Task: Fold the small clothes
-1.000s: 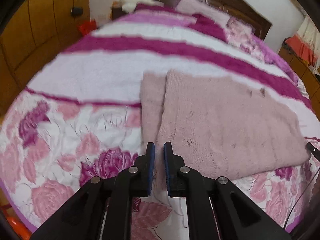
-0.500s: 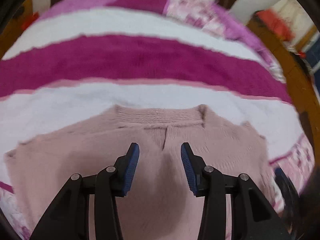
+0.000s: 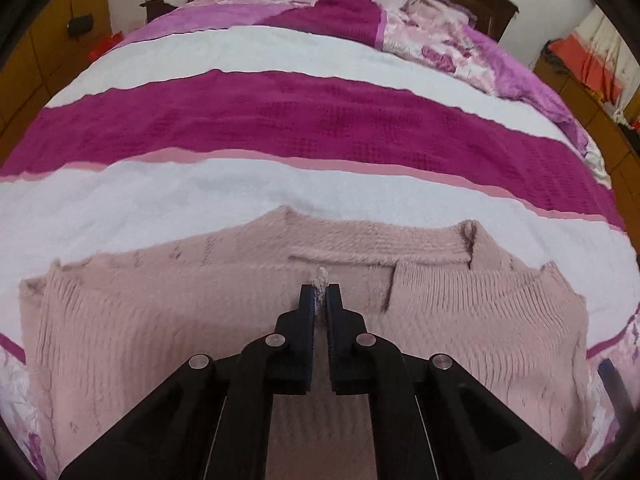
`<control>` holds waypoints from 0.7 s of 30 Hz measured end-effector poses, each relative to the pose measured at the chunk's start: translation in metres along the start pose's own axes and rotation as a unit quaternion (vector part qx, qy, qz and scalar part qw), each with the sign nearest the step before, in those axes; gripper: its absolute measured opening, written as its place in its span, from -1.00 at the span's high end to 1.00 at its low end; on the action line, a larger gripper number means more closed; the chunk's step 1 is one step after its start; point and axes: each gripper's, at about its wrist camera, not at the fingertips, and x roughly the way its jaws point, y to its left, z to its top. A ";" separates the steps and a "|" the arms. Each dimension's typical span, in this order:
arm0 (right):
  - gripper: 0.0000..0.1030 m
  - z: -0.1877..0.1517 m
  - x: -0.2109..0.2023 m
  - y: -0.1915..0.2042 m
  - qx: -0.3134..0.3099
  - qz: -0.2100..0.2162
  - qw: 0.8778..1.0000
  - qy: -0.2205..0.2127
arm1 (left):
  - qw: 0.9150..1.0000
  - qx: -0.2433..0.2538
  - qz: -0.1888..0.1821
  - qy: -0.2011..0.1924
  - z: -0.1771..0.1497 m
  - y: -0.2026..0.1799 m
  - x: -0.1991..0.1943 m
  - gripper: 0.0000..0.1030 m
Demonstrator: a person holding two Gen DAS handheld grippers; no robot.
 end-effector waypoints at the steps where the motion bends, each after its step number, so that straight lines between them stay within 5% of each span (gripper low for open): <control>1: 0.27 0.000 0.000 0.000 -0.001 0.000 1.000 0.001 | 1.000 -0.005 -0.009 0.000 -0.002 0.004 -0.002 1.00; 6: 0.27 -0.002 0.006 0.003 -0.008 -0.004 1.000 0.012 | 0.999 -0.030 -0.041 -0.015 -0.012 0.026 -0.022 1.00; 13: 0.27 -0.002 0.011 0.006 -0.016 -0.006 1.000 0.024 | 0.999 -0.024 -0.008 -0.023 -0.010 0.039 -0.032 1.00; 21: 0.25 -0.002 0.016 -0.001 -0.014 -0.005 0.999 0.035 | 1.000 -0.022 -0.018 -0.009 -0.037 0.053 -0.052 1.00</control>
